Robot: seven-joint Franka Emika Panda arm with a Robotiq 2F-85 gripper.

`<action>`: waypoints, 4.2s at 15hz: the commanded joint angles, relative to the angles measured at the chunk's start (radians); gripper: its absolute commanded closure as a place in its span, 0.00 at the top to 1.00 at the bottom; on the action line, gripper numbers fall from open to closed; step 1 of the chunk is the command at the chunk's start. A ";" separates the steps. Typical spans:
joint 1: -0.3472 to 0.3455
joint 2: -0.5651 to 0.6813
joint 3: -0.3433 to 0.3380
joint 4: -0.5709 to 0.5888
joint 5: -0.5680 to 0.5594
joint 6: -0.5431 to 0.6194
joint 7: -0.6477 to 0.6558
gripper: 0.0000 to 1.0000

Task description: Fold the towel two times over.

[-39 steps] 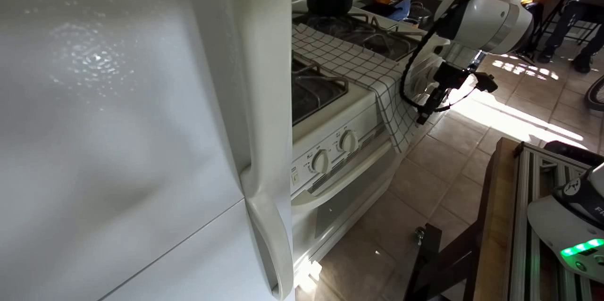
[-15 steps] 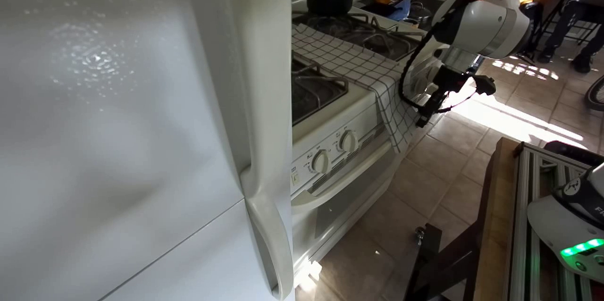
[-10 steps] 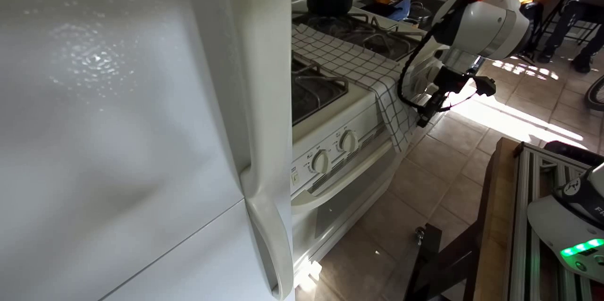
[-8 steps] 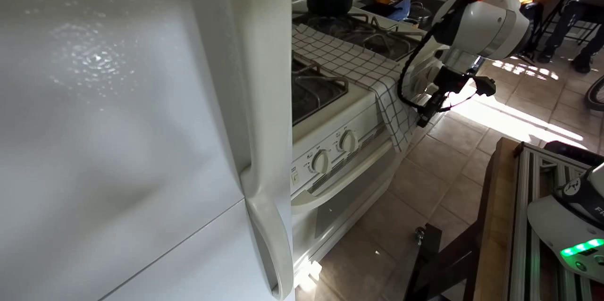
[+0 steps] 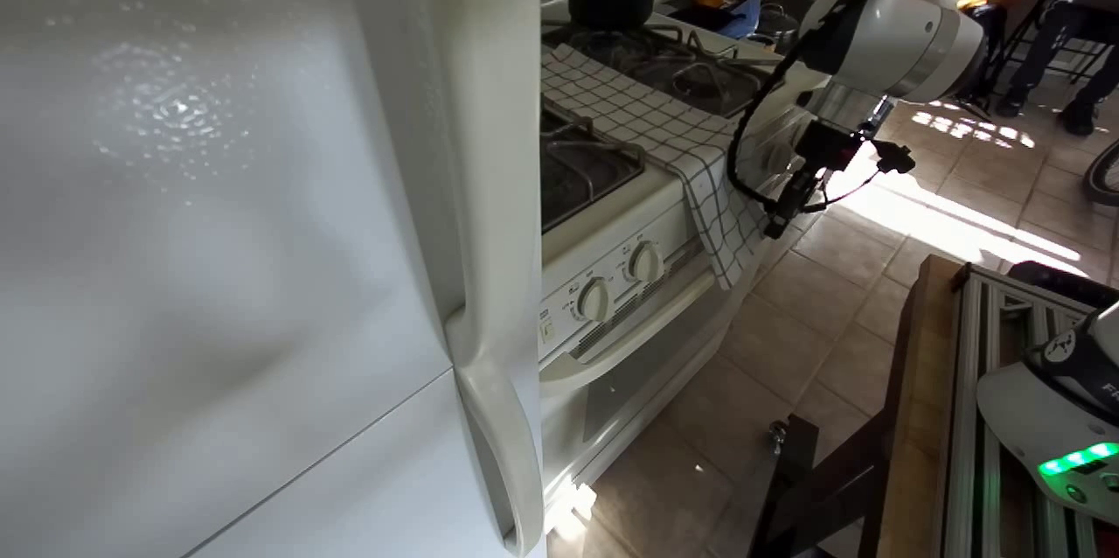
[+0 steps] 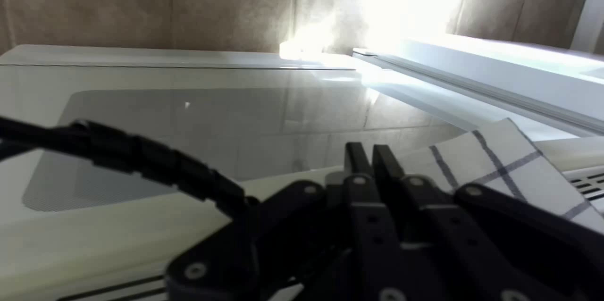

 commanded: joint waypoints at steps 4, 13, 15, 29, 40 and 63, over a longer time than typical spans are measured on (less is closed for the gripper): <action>0.044 -0.198 -0.009 -0.050 -0.060 -0.114 0.154 0.02; 0.079 -0.406 -0.036 0.053 -0.218 -0.450 0.681 0.02; 0.093 -0.419 -0.046 0.090 -0.168 -0.501 0.730 0.02; 0.142 -0.376 -0.043 0.188 0.144 -0.454 0.735 0.02; 0.149 -0.268 0.005 0.350 0.464 -0.252 0.683 0.09; 0.189 0.140 0.068 0.796 0.868 0.124 0.587 0.02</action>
